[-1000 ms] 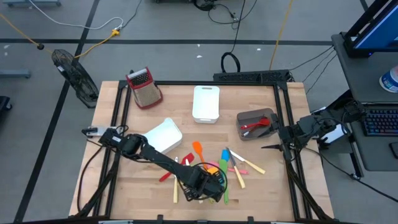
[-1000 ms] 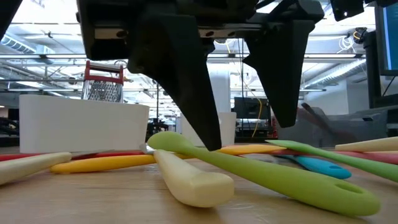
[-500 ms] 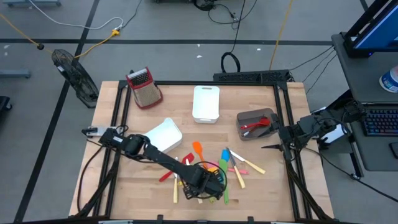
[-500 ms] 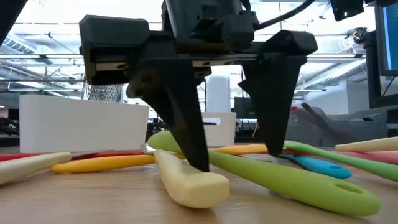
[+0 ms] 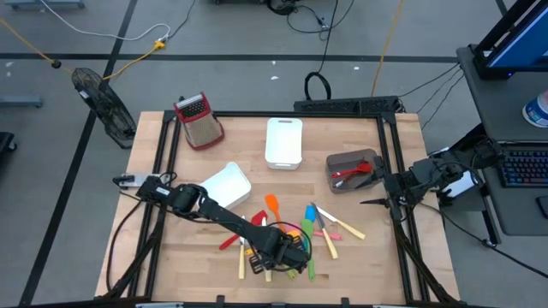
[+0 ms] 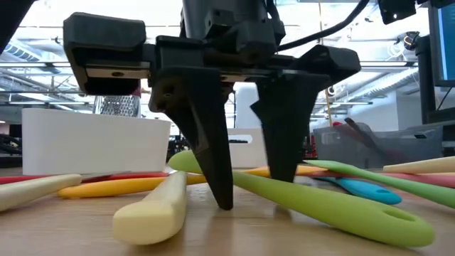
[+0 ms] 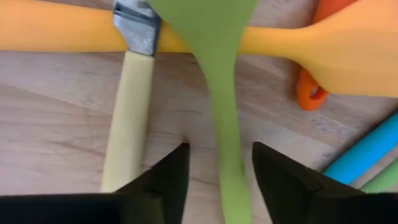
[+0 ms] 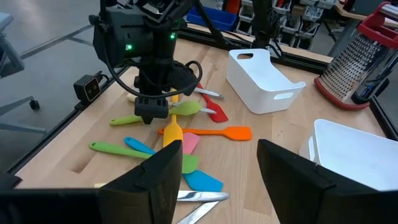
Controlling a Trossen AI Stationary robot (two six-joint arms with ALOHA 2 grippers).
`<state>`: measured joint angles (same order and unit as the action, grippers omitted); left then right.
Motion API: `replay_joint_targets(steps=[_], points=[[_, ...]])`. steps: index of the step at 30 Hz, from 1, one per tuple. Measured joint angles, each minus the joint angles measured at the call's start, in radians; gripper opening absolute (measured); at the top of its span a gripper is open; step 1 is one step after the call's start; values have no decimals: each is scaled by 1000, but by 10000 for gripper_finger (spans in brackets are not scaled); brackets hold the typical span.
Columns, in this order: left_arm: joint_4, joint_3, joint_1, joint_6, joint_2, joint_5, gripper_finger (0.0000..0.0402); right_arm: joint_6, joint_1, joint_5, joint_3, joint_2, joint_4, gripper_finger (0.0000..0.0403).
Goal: Pick & Place Kitchen Items
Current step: Put the green serving spoon into the black bin
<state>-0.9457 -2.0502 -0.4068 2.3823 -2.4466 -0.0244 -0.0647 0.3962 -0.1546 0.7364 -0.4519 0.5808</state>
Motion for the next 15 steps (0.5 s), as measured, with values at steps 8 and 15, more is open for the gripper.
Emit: replay_joint_targets(steps=[8, 15], points=[[-25, 0, -3, 6, -1, 30, 45, 0, 0, 0, 0, 0, 0, 201], [-35, 1, -27, 48, -1, 92, 26, 0, 0, 0, 0, 0, 0, 201]])
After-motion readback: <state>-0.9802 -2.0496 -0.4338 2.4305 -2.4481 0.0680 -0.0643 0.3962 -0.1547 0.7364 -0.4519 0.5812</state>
